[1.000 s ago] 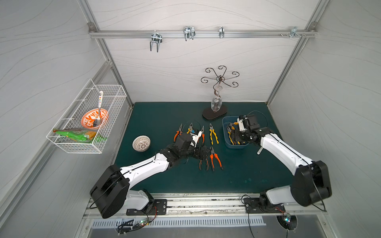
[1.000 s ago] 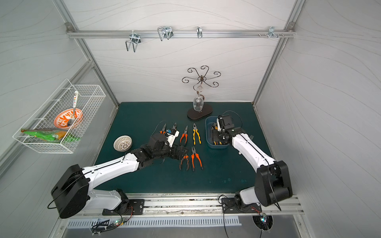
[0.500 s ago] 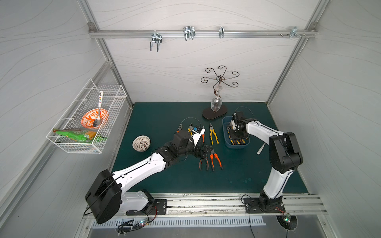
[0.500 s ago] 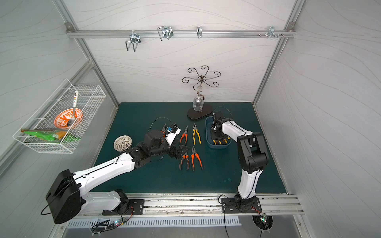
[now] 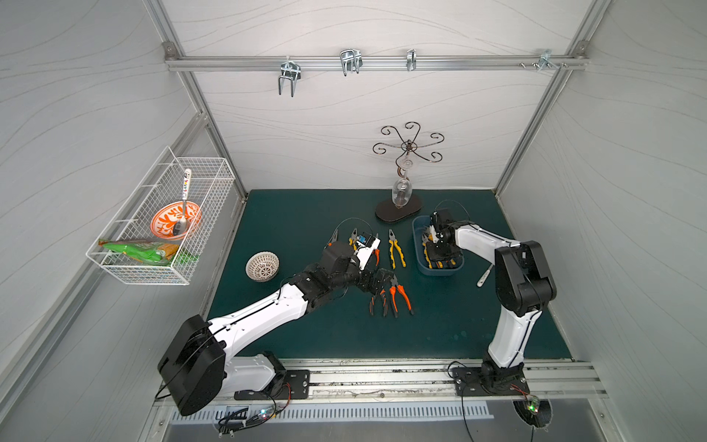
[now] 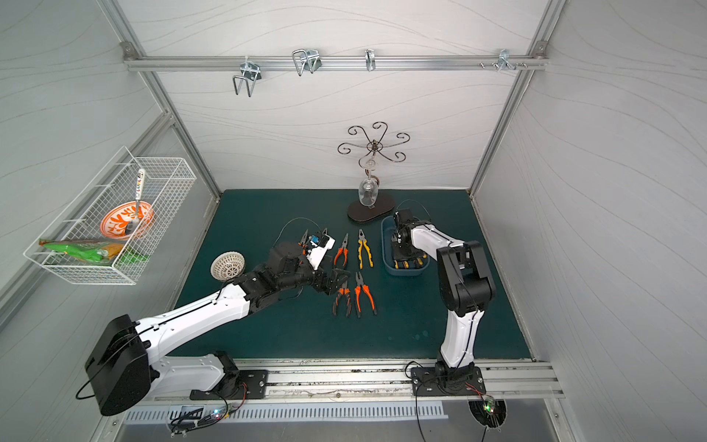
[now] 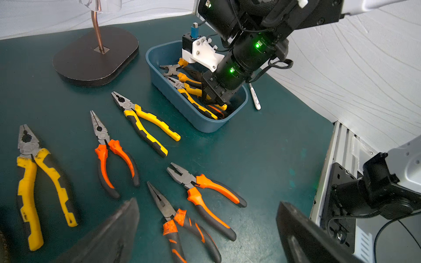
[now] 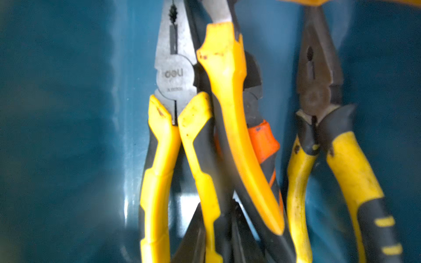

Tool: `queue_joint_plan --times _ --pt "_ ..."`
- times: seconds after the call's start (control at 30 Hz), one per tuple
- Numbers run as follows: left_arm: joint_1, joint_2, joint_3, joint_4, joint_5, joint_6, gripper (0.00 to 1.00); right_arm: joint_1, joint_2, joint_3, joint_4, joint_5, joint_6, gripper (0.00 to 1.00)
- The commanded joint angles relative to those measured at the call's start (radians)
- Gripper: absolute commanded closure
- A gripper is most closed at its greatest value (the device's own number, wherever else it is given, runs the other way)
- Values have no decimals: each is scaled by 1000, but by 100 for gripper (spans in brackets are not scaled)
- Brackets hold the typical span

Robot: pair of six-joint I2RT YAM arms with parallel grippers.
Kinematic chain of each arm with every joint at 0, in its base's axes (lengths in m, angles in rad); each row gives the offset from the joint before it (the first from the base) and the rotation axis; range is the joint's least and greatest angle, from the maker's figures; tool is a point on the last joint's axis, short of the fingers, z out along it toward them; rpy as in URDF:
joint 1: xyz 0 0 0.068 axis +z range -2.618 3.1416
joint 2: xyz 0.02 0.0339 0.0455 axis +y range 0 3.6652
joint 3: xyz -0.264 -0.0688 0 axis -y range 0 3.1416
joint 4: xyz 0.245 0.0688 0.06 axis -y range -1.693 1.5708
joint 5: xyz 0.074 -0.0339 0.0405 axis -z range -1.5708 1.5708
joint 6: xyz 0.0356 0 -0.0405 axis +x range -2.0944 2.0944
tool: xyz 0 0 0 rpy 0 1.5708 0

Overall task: Take the pliers out of the storage box
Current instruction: Pick up the pliers from the storage box.

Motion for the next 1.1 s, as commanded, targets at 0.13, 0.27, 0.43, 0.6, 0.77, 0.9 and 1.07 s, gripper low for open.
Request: queue_joint_plan --times 0.13,0.27,0.43,0.6,0.77,0.9,1.07 --pt "2 4 19 54 -31 -20 0 -4 -124 -39 28 -18 12 100" --pt "7 11 14 65 -36 -49 0 -4 -193 -73 56 -41 14 100" --pt "35 16 0 105 -21 -123 0 -5 -298 -131 108 -95 35 100" --pt "69 26 -13 167 23 -217 0 -4 -391 -181 152 -137 59 100" --pt "111 71 -12 244 14 -463 1 -1 -504 -261 236 -195 104 100" --pt "116 129 21 279 37 -582 6 25 -586 -312 287 -235 158 100" --pt "113 201 48 404 59 -696 13 112 -643 -333 304 -216 210 100"
